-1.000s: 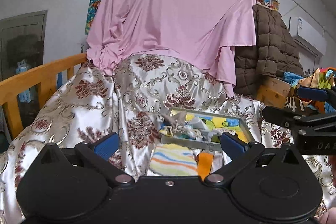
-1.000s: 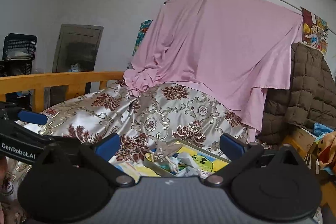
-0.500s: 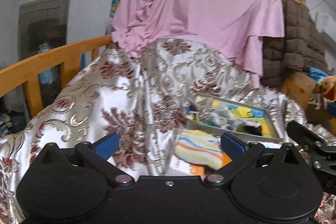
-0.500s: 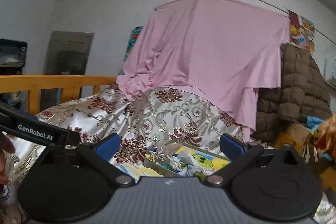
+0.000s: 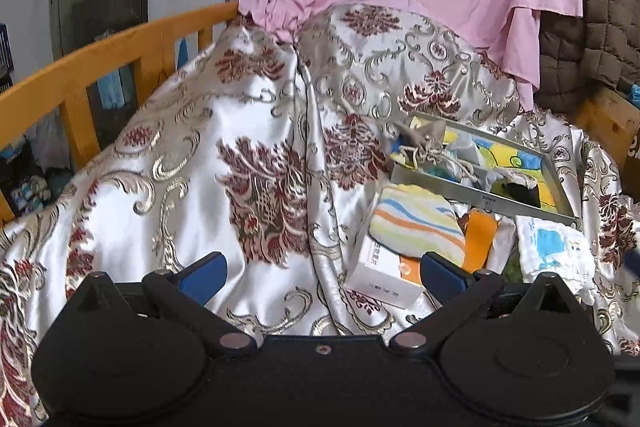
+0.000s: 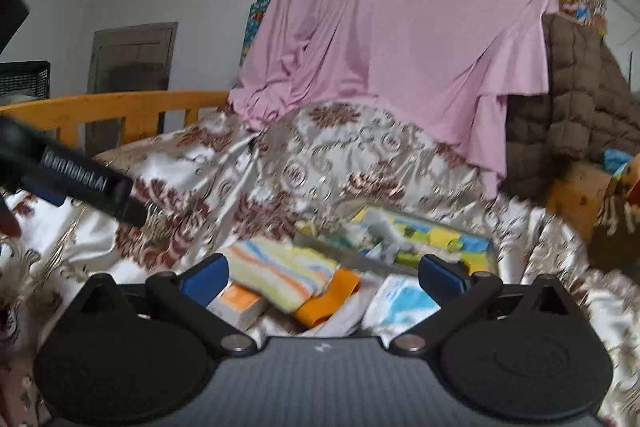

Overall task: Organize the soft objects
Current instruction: 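Move the left tool to the striped cloth while the right tool approaches the white sock, then grasp the striped cloth with the left tool while the right tool grasps the white-grey sock, then carry the striped cloth and white sock toward the painted tray with both tools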

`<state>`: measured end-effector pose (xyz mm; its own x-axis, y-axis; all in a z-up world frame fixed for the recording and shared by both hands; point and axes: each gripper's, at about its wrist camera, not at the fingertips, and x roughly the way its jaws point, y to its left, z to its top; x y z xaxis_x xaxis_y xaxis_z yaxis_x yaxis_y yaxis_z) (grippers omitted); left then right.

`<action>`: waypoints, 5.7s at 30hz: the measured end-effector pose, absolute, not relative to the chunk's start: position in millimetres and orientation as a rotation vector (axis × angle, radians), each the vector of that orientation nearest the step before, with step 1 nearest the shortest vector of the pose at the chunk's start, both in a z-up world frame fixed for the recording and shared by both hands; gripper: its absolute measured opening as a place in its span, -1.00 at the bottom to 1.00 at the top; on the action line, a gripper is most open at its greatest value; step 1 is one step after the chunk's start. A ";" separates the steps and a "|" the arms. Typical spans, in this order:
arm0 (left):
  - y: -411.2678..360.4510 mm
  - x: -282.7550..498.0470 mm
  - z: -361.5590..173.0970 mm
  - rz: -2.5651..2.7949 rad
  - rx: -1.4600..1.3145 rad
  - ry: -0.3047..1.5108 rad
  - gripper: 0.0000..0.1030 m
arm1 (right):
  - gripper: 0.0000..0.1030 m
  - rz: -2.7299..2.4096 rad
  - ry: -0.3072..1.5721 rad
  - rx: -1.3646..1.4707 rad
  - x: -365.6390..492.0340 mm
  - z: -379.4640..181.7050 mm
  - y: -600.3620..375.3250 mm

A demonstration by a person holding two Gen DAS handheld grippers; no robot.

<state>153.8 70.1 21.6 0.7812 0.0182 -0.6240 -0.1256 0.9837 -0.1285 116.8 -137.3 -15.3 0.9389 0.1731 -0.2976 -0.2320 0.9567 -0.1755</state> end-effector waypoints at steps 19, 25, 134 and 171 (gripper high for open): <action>57.5 215.4 -4.0 0.013 -0.087 0.786 0.99 | 0.99 0.290 0.425 -0.357 140.0 -65.1 -105.7; 41.3 243.3 -16.2 -0.082 -0.047 0.796 0.99 | 0.99 0.283 0.484 -0.296 158.1 -71.7 -118.0; 32.4 263.2 18.7 -0.335 -0.148 0.555 -0.77 | -0.95 0.224 0.251 -0.239 182.1 -58.3 -135.2; 22.0 269.7 3.1 -0.362 -0.102 0.613 -0.76 | -0.92 0.159 0.673 -0.124 240.4 -109.9 -150.3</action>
